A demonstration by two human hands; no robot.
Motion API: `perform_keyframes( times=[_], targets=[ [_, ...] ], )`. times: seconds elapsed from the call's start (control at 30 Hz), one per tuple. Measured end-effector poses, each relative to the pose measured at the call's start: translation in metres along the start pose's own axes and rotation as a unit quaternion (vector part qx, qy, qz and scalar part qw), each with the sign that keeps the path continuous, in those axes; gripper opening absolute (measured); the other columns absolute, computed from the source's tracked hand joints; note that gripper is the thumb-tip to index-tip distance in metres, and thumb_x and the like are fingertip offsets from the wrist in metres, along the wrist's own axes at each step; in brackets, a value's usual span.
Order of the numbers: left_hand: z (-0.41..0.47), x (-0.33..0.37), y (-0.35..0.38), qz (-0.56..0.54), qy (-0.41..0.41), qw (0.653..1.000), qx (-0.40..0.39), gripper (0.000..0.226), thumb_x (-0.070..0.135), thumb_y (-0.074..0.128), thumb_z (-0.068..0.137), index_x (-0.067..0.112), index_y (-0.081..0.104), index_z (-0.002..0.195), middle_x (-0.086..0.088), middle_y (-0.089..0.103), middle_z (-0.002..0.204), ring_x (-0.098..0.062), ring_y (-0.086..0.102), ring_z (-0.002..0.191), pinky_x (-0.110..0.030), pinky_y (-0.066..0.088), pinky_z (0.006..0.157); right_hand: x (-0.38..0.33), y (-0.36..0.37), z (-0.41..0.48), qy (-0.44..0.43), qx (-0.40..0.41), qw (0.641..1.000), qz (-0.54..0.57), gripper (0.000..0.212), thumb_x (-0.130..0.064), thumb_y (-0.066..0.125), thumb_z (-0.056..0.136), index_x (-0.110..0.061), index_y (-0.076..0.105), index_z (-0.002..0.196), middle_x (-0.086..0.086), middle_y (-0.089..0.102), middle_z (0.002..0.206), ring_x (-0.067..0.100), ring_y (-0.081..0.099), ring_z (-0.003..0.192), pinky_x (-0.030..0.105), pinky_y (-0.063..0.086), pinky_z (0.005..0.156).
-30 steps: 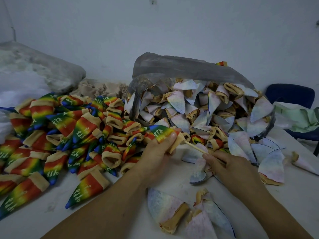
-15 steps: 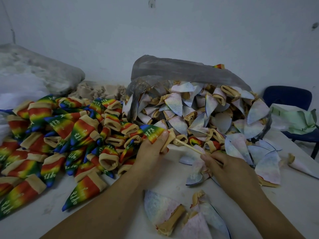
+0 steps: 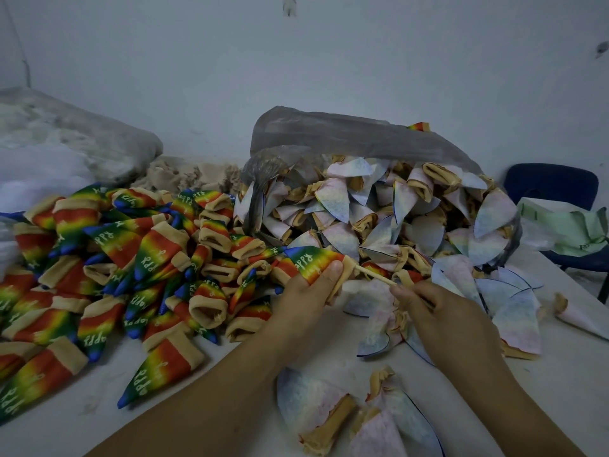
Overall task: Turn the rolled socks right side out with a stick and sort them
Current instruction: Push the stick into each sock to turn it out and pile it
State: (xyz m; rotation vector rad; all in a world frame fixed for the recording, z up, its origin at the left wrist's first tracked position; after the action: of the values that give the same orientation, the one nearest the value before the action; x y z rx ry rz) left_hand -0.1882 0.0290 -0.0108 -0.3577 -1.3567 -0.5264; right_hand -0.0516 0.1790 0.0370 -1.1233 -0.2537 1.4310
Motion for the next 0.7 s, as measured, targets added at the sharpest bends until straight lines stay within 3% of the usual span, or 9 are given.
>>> perform_keyframes(
  times=[0.2, 0.27, 0.33, 0.43, 0.53, 0.63, 0.7],
  targets=[
    [-0.001, 0.004, -0.002, -0.005, 0.037, 0.999, -0.029, 0.042, 0.057, 0.057, 0.088, 0.019, 0.076, 0.087, 0.003, 0.055, 0.071, -0.012, 0.05, 0.069, -0.033, 0.039, 0.072, -0.002, 0.004, 0.001, -0.023, -0.041, 0.999, -0.007, 0.044, -0.075, 0.024, 0.072, -0.043, 0.054, 0.072, -0.012, 0.053, 0.053, -0.001, 0.05, 0.056, 0.024, 0.038, 0.05],
    [-0.001, 0.002, -0.003, -0.028, 0.027, 0.999, -0.036, 0.046, 0.058, 0.064, 0.083, 0.014, 0.073, 0.082, 0.002, 0.055, 0.069, -0.011, 0.051, 0.066, -0.032, 0.039, 0.072, -0.002, 0.006, 0.001, -0.031, -0.067, 0.997, -0.017, 0.047, -0.075, 0.022, 0.072, -0.041, 0.054, 0.072, -0.011, 0.053, 0.054, 0.0, 0.051, 0.056, 0.025, 0.04, 0.052],
    [0.001, 0.0, -0.004, -0.069, 0.011, 0.997, -0.036, 0.03, 0.051, 0.07, 0.082, 0.022, 0.073, 0.075, 0.007, 0.059, 0.069, -0.006, 0.057, 0.065, -0.025, 0.044, 0.07, -0.002, 0.004, 0.001, -0.048, -0.079, 0.995, -0.039, 0.051, -0.072, 0.021, 0.076, -0.038, 0.058, 0.076, -0.012, 0.054, 0.056, -0.001, 0.051, 0.057, 0.023, 0.036, 0.051],
    [0.002, 0.0, -0.001, -0.12, 0.011, 0.991, -0.063, 0.026, 0.031, 0.064, 0.094, 0.027, 0.074, 0.07, 0.015, 0.06, 0.063, 0.001, 0.058, 0.057, -0.013, 0.046, 0.057, -0.005, 0.004, 0.003, -0.09, -0.091, 0.989, -0.067, 0.039, -0.053, 0.031, 0.091, -0.035, 0.064, 0.103, -0.016, 0.059, 0.079, 0.002, 0.051, 0.072, 0.022, 0.034, 0.059],
    [-0.001, 0.0, 0.008, -0.128, 0.002, 0.988, -0.082, 0.023, 0.028, 0.062, 0.093, 0.024, 0.077, 0.077, 0.013, 0.066, 0.067, 0.0, 0.063, 0.061, -0.011, 0.048, 0.057, -0.015, 0.007, 0.003, -0.115, -0.1, 0.987, -0.053, 0.029, -0.03, 0.045, 0.097, -0.022, 0.065, 0.115, -0.007, 0.062, 0.096, 0.011, 0.055, 0.089, 0.016, 0.029, 0.07],
    [-0.006, 0.004, 0.014, -0.099, 0.002, 0.993, -0.061, 0.022, 0.033, 0.063, 0.089, 0.015, 0.075, 0.085, 0.015, 0.06, 0.062, 0.001, 0.056, 0.055, -0.011, 0.043, 0.054, -0.026, 0.007, -0.003, -0.107, -0.069, 0.991, -0.049, 0.025, -0.03, 0.047, 0.097, -0.019, 0.067, 0.104, -0.002, 0.066, 0.088, 0.018, 0.06, 0.083, 0.028, 0.04, 0.068],
    [-0.007, 0.009, 0.013, -0.069, 0.016, 0.997, -0.035, 0.044, 0.032, 0.057, 0.096, -0.012, 0.063, 0.096, 0.008, 0.045, 0.058, -0.004, 0.042, 0.051, -0.015, 0.035, 0.053, -0.028, 0.008, -0.007, -0.081, -0.055, 0.994, -0.042, 0.025, -0.033, 0.044, 0.097, -0.02, 0.066, 0.098, -0.002, 0.065, 0.079, 0.018, 0.059, 0.074, 0.033, 0.045, 0.063]
  ],
)
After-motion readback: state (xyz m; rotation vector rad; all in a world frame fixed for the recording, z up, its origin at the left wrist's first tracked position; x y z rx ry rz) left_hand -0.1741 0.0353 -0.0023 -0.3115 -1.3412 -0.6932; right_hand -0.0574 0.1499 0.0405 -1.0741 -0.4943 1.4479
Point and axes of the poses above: each hand's wrist, its own z-axis towards the middle knuckle, its own y-axis out of the palm, x = y × z, the point moved 7 cm from there along z, towards the middle knuckle
